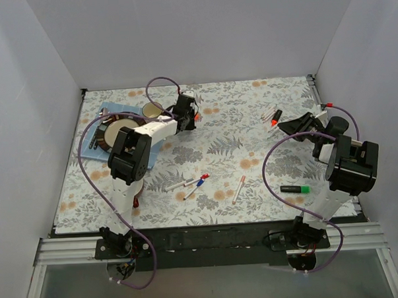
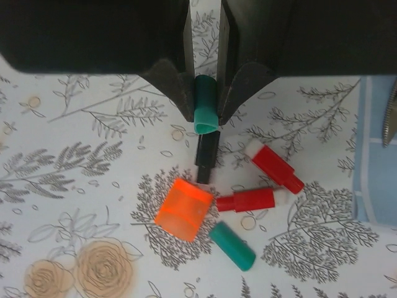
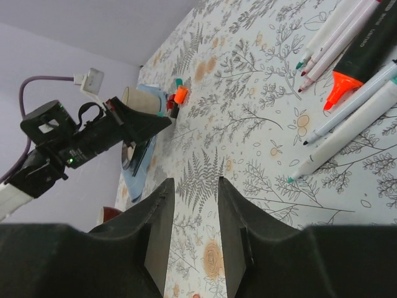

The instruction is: Open the pen caps

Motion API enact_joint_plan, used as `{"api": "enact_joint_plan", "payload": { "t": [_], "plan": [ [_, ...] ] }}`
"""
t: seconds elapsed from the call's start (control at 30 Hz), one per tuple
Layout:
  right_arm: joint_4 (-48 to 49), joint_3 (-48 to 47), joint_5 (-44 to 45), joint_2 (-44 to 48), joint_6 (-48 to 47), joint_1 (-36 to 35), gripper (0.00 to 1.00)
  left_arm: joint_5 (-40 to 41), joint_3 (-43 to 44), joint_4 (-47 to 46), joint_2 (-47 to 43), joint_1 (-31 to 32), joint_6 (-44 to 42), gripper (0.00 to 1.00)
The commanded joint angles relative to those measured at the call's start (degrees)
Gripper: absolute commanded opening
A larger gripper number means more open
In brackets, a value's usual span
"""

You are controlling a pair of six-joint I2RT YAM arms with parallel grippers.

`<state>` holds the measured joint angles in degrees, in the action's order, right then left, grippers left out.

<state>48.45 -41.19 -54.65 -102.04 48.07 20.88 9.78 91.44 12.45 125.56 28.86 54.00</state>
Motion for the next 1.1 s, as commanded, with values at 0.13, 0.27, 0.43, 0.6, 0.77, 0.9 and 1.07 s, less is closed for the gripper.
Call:
{"api": "enact_joint_plan", "payload": {
  "t": [0.13,0.27,0.43,0.6,0.77,0.9,1.07],
  "plan": [
    [8.2,1.1,-3.7,2.5,3.7,0.0,0.42,6.7,11.6,5.8,3.9,-1.6,-4.0,0.13],
    [8.9,1.4,-3.8,2.4,4.1,0.0,0.42,6.5,14.5,7.1,5.2,-1.7,-4.0,0.25],
    [10.5,1.9,-4.5,2.6,4.7,0.1,0.43,5.9,15.3,7.9,4.3,-1.7,-3.9,0.39],
    [15.0,3.1,-8.4,3.1,6.0,-0.6,0.43,3.5,14.0,8.3,-1.1,-1.6,-3.4,0.49],
    [17.8,5.0,-13.5,3.7,5.1,-4.0,0.52,-3.8,7.3,7.5,-11.9,-1.6,-2.5,0.67],
    [4.5,3.9,-18.5,7.6,-9.1,-8.3,0.55,-8.5,-5.5,2.6,-28.2,-1.7,-1.9,0.90],
    [-53.4,-10.3,-9.5,13.3,-65.6,-19.4,0.56,-13.2,-25.3,-6.3,-45.0,-2.1,-0.6,0.98]
  ]
}}
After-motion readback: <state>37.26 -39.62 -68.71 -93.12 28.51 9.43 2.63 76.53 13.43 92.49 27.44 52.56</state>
